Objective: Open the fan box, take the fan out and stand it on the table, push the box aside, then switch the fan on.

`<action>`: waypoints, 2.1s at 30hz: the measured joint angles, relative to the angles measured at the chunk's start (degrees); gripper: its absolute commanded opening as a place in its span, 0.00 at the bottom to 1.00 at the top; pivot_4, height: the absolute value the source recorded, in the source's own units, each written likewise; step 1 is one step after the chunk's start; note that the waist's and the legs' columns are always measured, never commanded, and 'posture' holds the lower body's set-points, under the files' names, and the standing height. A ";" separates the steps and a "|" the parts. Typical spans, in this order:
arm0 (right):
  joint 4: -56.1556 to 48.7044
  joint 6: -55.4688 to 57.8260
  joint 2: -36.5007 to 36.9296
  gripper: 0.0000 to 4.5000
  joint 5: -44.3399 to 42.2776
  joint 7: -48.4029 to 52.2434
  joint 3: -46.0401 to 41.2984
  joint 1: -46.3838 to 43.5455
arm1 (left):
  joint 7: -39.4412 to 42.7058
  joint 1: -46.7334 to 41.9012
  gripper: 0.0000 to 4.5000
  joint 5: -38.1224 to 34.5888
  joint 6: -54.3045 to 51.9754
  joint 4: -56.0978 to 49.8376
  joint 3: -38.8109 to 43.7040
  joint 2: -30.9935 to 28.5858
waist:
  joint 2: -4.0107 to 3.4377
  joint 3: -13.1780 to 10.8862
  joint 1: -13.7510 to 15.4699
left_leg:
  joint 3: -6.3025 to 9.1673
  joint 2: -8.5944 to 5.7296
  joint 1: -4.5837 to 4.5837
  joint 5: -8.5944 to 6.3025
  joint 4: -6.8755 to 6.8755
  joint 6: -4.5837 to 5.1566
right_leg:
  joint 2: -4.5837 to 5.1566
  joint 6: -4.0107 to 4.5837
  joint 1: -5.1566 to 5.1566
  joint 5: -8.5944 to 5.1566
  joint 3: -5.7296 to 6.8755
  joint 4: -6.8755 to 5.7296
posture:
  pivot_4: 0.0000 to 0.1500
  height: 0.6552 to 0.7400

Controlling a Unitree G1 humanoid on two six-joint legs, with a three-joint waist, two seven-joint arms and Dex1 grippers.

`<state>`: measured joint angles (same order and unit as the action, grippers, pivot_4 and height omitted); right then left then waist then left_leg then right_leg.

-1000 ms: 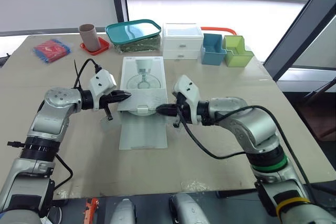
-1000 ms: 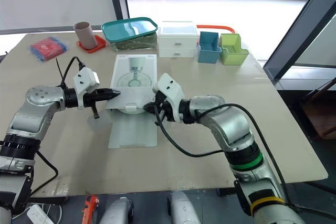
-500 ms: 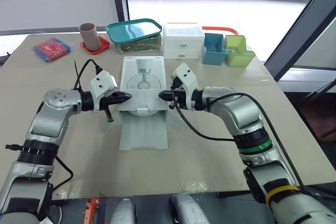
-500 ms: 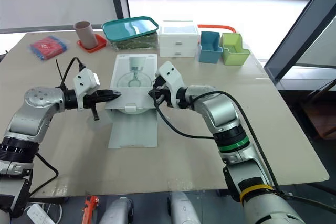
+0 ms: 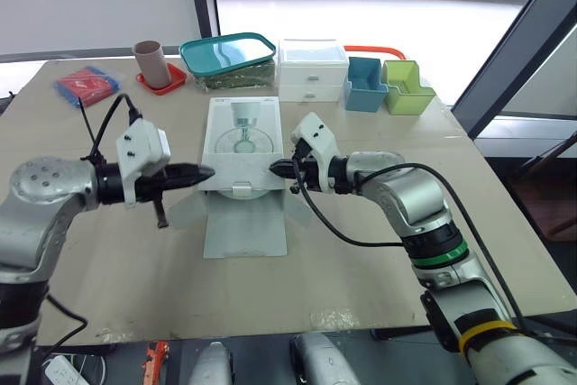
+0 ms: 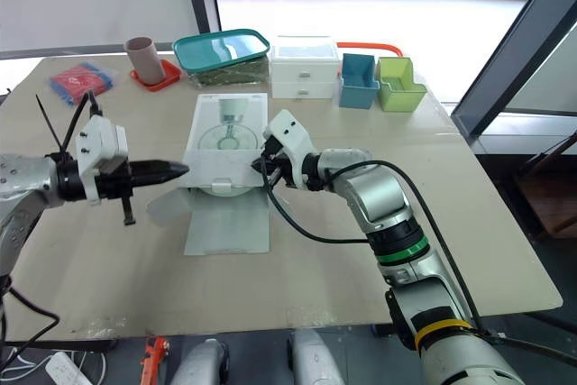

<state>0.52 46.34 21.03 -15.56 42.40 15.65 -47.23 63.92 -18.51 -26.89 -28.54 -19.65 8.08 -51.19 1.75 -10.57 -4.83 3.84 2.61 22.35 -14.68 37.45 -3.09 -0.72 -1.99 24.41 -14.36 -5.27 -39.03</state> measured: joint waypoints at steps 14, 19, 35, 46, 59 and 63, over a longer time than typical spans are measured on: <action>2.05 -2.72 -0.90 0.01 1.35 1.16 0.24 -0.11 | -17.53 20.91 0.00 -5.73 -12.80 -19.96 1.45 8.84 | 0.04 0.03 0.13 | -0.01 0.02 -0.09 0.00 0.03 0.00 | -0.02 0.05 -0.08 0.00 -0.04 0.00 | 1.00 1.00; 2.23 -2.94 -0.99 0.00 1.44 1.27 0.25 -0.12 | -23.17 22.02 0.06 -4.33 -14.29 -21.51 0.27 11.89 | 0.03 0.03 0.13 | -0.02 0.02 -0.12 0.00 0.02 0.00 | -0.02 0.06 -0.08 0.01 -0.05 0.00 | 1.00 1.00; 5.45 -6.27 -2.09 0.00 3.45 2.85 1.49 -1.08 | -33.11 32.67 0.32 -26.87 -21.69 -19.81 8.59 25.75 | 0.06 0.11 0.04 | -0.26 0.03 -0.33 0.00 0.04 0.00 | -0.06 0.02 -0.17 -0.01 -0.30 0.00 | 1.00 1.00; 6.69 -7.69 -1.99 0.00 4.71 3.78 1.70 -1.75 | -41.74 27.93 0.99 -39.98 -22.00 -11.17 10.62 29.41 | 0.07 0.12 0.07 | -0.31 0.02 -0.35 0.00 0.04 -0.01 | -0.06 0.00 -0.17 -0.01 -0.36 0.00 | 1.00 1.00; 6.51 -7.83 -2.32 0.00 5.20 3.77 1.69 -1.69 | -54.23 19.67 0.99 -42.57 -22.52 -1.93 8.16 35.50 | 0.08 0.13 0.21 | -0.32 -0.02 -0.31 0.00 0.03 -0.01 | -0.03 0.01 -0.17 0.02 -0.38 0.02 | 1.00 1.00; 6.39 -7.74 -2.29 0.00 5.21 3.77 1.69 -1.64 | -58.49 17.92 0.99 -43.44 -22.97 -0.96 7.35 37.48 | 0.08 0.13 0.22 | -0.31 -0.02 -0.32 0.00 0.03 -0.01 | -0.04 0.01 -0.17 0.02 -0.37 0.02 | 1.00 1.00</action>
<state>6.91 38.60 18.74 -10.35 46.17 17.34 -48.86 5.43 -0.59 -70.34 -51.51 -20.61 15.44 -13.71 1.84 -10.44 -4.62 3.53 2.59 22.03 -14.68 37.48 -3.10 -0.75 -1.98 24.23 -14.34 -5.65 -39.01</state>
